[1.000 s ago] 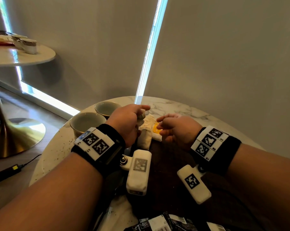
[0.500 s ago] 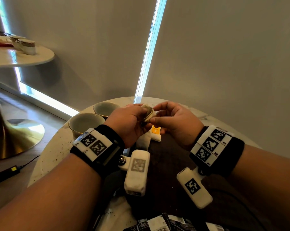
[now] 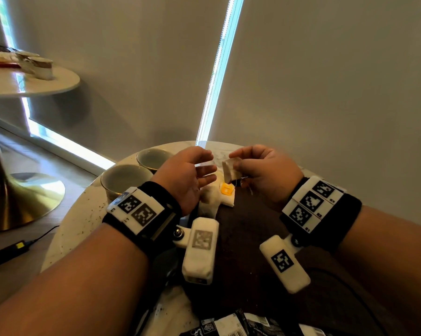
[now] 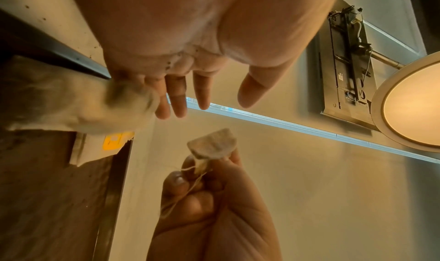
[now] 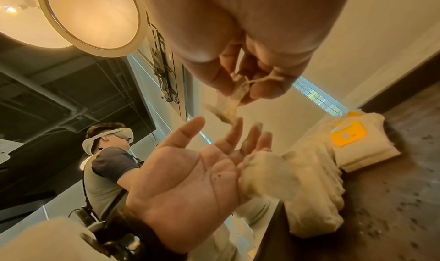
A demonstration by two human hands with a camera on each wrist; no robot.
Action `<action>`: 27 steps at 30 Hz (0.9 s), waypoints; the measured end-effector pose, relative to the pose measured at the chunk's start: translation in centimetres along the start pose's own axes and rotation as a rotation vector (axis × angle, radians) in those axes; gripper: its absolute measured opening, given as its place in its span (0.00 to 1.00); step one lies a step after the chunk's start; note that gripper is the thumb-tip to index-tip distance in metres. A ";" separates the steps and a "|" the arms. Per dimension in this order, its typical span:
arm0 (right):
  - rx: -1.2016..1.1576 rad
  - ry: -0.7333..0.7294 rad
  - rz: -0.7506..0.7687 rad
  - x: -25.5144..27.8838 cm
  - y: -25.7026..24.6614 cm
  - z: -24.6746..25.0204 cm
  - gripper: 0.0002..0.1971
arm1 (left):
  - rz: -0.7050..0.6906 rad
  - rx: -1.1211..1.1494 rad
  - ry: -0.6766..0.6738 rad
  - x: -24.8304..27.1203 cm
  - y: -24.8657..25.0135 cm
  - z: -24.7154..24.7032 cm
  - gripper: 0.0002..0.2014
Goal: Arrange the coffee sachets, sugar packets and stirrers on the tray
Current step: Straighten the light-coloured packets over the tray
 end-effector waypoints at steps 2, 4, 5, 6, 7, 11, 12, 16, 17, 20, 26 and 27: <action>0.009 -0.009 0.004 0.1 -0.1 -0.1 0.09 | 0.060 0.000 -0.029 0.0 -0.5 -0.2 0.13; 0.016 -0.015 -0.002 0.1 0.2 -0.3 0.10 | 0.122 -0.013 -0.038 0.0 -1.1 -0.4 0.13; 0.030 -0.017 -0.010 0.1 0.3 -0.4 0.10 | 0.127 -0.026 -0.032 -0.1 -1.3 -0.4 0.11; 0.047 -0.018 -0.021 0.2 0.5 -0.4 0.10 | 0.124 -0.039 -0.027 -0.2 -1.3 -0.3 0.09; 0.065 -0.014 -0.034 0.2 0.6 -0.3 0.10 | 0.121 -0.047 -0.027 -0.3 -1.3 -0.2 0.08; 0.055 -0.011 -0.048 0.1 0.9 0.2 0.09 | 0.107 -0.100 -0.118 0.0 -1.0 -0.3 0.07; 0.031 -0.018 -0.045 0.1 0.9 0.2 0.09 | 0.091 -0.120 -0.133 0.2 -0.9 -0.4 0.07; 0.004 -0.069 -0.048 0.0 0.8 -0.4 0.11 | 0.026 -0.134 -0.091 0.3 -0.5 -0.1 0.09; 0.009 -0.075 -0.055 0.1 0.8 -0.5 0.11 | 0.018 -0.136 -0.088 0.3 -0.4 0.0 0.09; 0.045 -0.063 -0.063 0.1 1.0 -0.8 0.10 | 0.015 -0.126 -0.084 0.6 -0.2 -0.1 0.09; 0.266 -0.107 -0.174 0.1 1.6 -1.5 0.11 | -0.114 -0.053 0.053 0.2 1.0 0.5 0.09; 0.347 -0.130 -0.178 0.1 1.7 -1.8 0.10 | -0.128 -0.040 0.068 0.2 1.1 0.7 0.10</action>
Point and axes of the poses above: each hand's wrist, its own x-axis away from the middle knuckle, its own z-axis out of the back of the hand, y = z × x, the point moved 4 cm from there along -x, towards the middle knuckle, and after that the axes turned 4 degrees about -y, right-handed, at the moved point
